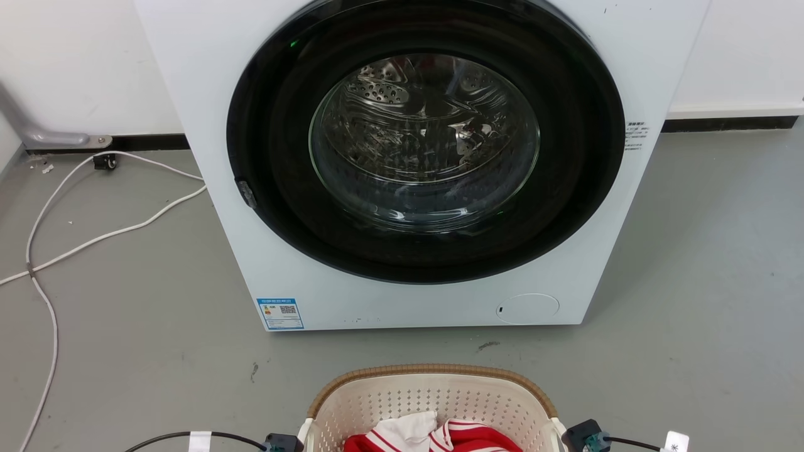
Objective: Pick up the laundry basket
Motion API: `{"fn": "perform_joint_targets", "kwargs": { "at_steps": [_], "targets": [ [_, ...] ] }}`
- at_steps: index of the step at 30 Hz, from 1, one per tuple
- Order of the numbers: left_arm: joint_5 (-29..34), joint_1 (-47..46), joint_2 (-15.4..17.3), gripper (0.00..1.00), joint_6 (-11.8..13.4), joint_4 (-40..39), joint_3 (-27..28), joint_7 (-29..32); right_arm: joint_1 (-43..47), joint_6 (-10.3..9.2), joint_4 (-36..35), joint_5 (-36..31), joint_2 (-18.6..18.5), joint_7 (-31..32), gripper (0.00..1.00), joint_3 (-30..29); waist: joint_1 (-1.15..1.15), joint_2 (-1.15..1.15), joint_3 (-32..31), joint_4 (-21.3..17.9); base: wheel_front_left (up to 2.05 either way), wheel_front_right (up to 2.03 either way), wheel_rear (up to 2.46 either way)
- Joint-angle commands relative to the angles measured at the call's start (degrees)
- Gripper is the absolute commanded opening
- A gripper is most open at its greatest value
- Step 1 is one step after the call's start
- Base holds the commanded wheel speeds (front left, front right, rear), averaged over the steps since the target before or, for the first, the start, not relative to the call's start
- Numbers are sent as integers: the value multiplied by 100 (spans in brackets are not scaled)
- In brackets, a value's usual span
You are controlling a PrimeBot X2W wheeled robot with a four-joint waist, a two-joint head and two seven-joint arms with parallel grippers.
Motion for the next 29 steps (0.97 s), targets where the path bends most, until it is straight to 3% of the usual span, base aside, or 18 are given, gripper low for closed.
{"fn": "perform_joint_targets", "kwargs": {
  "at_steps": [1, 29],
  "targets": [
    [-35, -46, 9, 0, -24, -46, -24, -87, 93, 29, 21, -89, 10, 12, 0, 26, 0, 0, -2, -2, 0, 0, 0],
    [-261, -70, 54, 0, -25, -46, -233, -91, 95, 29, 22, -215, 7, 22, 0, -58, 0, 0, 20, 3, 0, 0, 0]
  ]
}}
